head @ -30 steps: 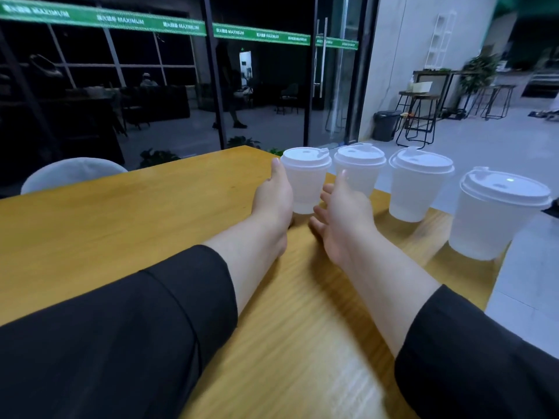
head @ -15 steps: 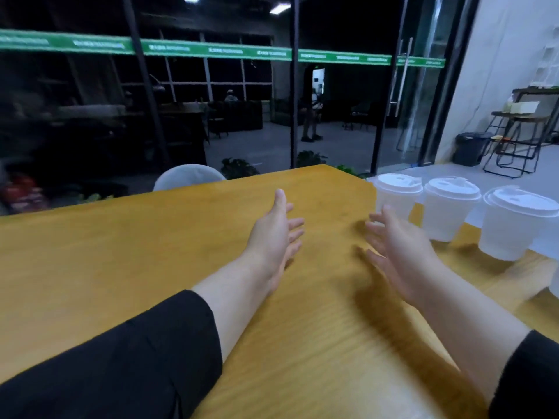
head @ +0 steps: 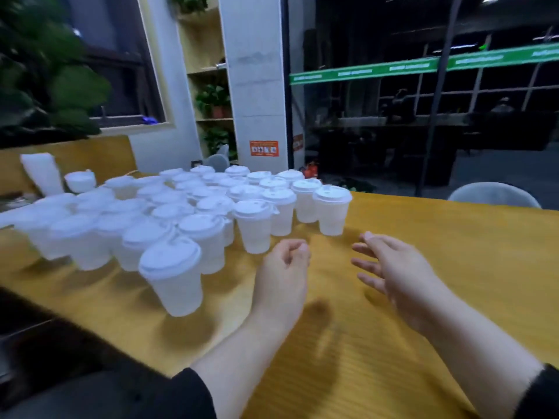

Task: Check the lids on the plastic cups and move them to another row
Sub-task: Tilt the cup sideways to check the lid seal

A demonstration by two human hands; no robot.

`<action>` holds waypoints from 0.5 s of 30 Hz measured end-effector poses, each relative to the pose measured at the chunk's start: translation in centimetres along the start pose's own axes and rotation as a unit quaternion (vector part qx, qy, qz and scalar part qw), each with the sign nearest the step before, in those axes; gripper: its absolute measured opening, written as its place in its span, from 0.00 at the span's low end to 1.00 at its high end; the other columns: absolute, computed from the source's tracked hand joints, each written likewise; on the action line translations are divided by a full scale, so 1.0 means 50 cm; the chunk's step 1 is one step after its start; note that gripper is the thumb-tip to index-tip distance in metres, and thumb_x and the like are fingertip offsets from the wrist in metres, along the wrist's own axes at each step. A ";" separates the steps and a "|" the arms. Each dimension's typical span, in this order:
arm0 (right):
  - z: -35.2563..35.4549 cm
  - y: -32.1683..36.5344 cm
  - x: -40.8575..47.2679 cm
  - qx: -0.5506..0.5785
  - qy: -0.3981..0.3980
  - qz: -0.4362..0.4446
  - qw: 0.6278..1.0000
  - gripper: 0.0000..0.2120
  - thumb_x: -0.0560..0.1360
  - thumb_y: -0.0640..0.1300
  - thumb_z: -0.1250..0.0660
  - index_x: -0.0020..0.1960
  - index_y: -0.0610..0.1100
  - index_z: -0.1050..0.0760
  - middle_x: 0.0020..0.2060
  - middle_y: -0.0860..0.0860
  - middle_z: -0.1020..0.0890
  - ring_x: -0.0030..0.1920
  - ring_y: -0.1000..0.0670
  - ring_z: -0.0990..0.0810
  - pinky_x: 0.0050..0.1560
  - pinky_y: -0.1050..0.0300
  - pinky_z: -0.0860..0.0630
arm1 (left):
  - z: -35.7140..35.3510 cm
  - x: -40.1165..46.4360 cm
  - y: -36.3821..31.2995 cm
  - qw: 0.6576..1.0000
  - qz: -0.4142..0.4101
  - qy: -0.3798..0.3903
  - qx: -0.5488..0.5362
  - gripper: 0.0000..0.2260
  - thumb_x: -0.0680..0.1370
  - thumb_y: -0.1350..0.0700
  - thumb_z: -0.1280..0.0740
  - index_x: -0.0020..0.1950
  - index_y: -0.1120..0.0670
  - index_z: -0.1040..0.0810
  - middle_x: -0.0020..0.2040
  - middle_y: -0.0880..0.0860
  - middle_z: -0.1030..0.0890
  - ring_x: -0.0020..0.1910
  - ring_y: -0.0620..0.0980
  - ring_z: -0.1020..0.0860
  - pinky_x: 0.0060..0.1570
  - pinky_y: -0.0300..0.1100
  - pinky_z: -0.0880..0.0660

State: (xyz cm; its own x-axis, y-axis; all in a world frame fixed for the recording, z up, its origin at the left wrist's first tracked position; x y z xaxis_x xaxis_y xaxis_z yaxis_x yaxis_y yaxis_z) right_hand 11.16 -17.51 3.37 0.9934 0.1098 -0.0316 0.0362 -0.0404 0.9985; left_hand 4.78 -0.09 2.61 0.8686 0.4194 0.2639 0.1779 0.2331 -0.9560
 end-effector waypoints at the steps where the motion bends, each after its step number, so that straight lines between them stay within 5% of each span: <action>1: -0.061 -0.004 -0.003 0.003 0.014 0.003 1.000 0.08 0.84 0.51 0.36 0.56 0.49 0.21 0.58 0.49 0.17 0.58 0.48 0.17 0.63 0.44 0.21 | 0.043 -0.013 0.002 1.000 -0.015 -0.019 0.008 0.13 0.75 0.38 0.38 0.46 0.44 0.19 0.42 0.47 0.15 0.46 0.51 0.16 0.54 0.59 0.20; 5: -0.253 -0.026 -0.020 0.020 0.059 0.016 0.998 0.09 0.83 0.53 0.36 0.53 0.49 0.21 0.56 0.50 0.16 0.56 0.48 0.16 0.63 0.42 0.21 | 0.181 -0.064 0.011 0.989 -0.090 -0.115 0.023 0.20 0.75 0.36 0.41 0.42 0.49 0.19 0.37 0.47 0.17 0.38 0.47 0.19 0.44 0.48 0.20; 9: -0.380 -0.042 -0.042 -0.001 0.120 0.020 0.993 0.09 0.83 0.54 0.36 0.55 0.50 0.20 0.57 0.52 0.15 0.57 0.51 0.16 0.65 0.42 0.21 | 0.280 -0.098 0.034 0.960 -0.132 -0.246 -0.015 0.14 0.78 0.42 0.38 0.40 0.49 0.22 0.36 0.49 0.21 0.36 0.43 0.24 0.39 0.30 0.30; 12: -0.437 -0.047 -0.059 -0.008 0.178 0.033 0.983 0.12 0.82 0.56 0.37 0.58 0.51 0.19 0.57 0.56 0.14 0.59 0.55 0.16 0.65 0.47 0.22 | 0.327 -0.086 0.071 0.939 -0.105 -0.317 -0.088 0.10 0.76 0.41 0.35 0.50 0.46 0.23 0.48 0.53 0.20 0.45 0.42 0.23 0.46 0.30 0.29; 15: -0.463 -0.052 -0.074 -0.017 0.234 0.041 0.971 0.13 0.83 0.54 0.36 0.61 0.51 0.19 0.58 0.56 0.14 0.62 0.54 0.17 0.68 0.47 0.25 | 0.351 -0.053 0.104 0.954 -0.021 -0.282 -0.101 0.14 0.81 0.41 0.34 0.64 0.44 0.24 0.64 0.49 0.21 0.62 0.41 0.23 0.62 0.36 0.27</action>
State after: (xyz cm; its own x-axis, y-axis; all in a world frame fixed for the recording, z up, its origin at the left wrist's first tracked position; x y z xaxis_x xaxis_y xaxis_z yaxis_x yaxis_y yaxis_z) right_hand 4.87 5.16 1.94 0.8348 0.5467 0.0645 -0.0530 -0.0367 0.9979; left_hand -4.70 15.40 -0.82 0.4826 0.8316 0.2748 0.3424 0.1097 -0.9331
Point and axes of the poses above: each hand's wrist, its own x-axis towards the middle knuckle, its own z-axis out of the back of the hand, y = z × x, the point moved 2 cm from there along x, towards the middle knuckle
